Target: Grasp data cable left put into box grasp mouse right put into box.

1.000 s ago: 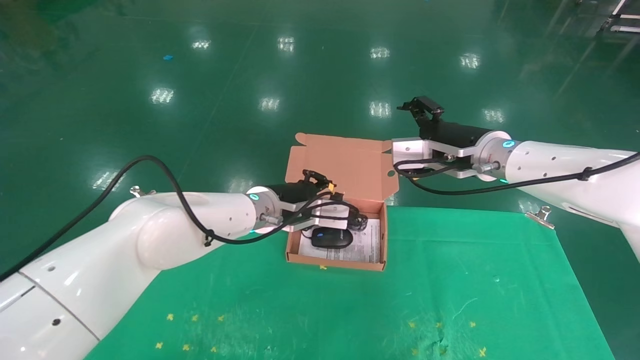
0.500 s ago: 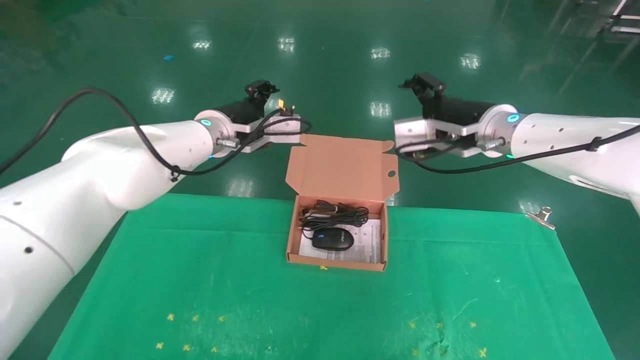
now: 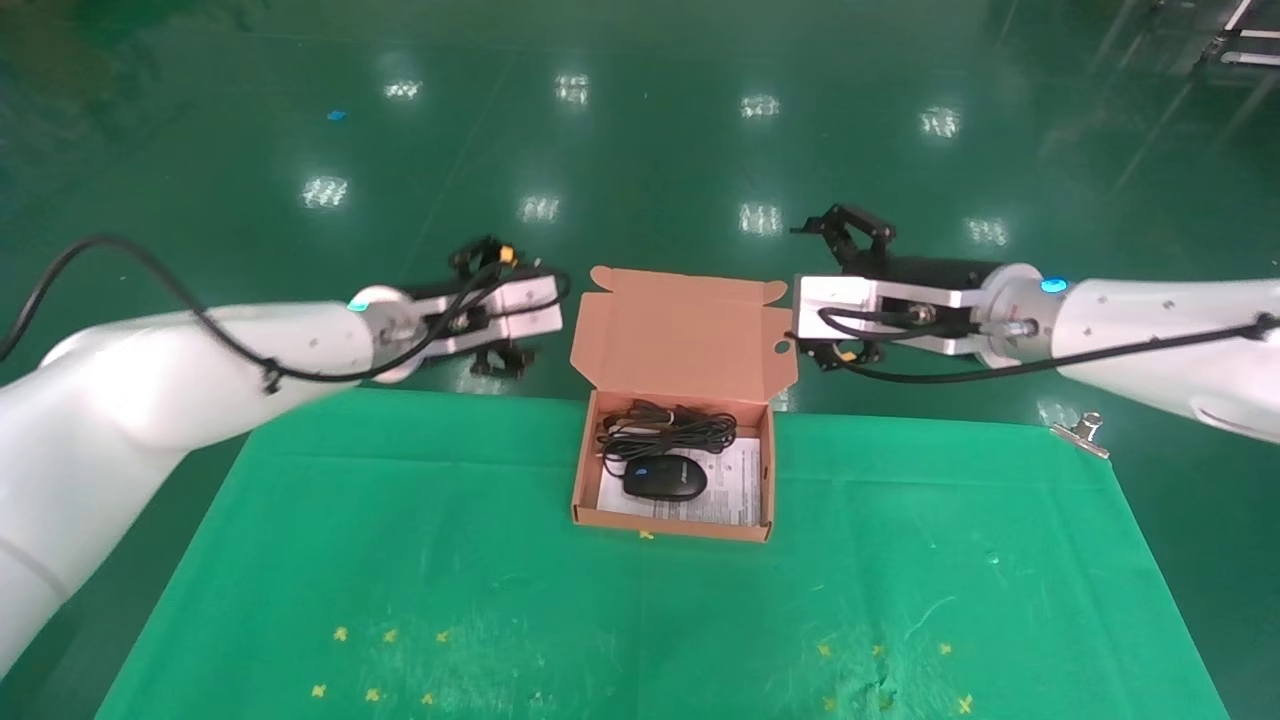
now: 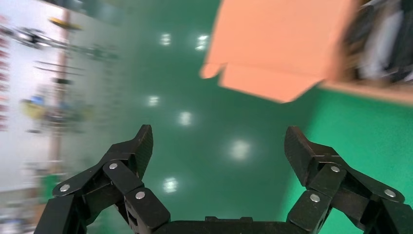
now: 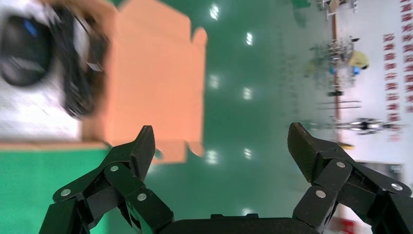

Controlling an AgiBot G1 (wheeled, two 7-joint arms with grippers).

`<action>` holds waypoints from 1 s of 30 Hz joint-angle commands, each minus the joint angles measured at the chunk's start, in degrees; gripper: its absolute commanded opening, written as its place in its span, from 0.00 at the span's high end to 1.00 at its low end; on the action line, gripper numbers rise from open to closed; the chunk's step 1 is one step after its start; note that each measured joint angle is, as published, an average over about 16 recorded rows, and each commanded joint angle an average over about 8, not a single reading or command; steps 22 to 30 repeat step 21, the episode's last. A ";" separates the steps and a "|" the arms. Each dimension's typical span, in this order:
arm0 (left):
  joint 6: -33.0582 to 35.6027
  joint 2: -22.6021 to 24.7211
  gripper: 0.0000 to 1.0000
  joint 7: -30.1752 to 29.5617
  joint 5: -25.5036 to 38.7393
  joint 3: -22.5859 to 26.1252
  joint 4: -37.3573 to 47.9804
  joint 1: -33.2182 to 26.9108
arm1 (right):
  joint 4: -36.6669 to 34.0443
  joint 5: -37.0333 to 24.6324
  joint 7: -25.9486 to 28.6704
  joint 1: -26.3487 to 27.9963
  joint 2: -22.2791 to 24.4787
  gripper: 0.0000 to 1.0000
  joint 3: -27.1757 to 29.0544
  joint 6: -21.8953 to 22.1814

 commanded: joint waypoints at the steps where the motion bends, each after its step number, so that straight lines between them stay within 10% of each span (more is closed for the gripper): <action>1: 1.98 -1.30 0.00 -0.19 -2.45 -1.28 -1.21 1.01 | 0.92 1.90 1.28 -0.95 0.86 0.00 0.72 -1.44; 18: 21.53 -14.10 0.00 -2.08 -26.64 -13.97 -13.20 11.04 | 9.99 20.62 13.90 -10.29 9.37 0.00 7.86 -15.65; 30: 23.28 -15.25 0.00 -2.24 -28.81 -15.11 -14.28 11.94 | 10.80 22.31 15.03 -11.14 10.14 0.00 8.50 -16.93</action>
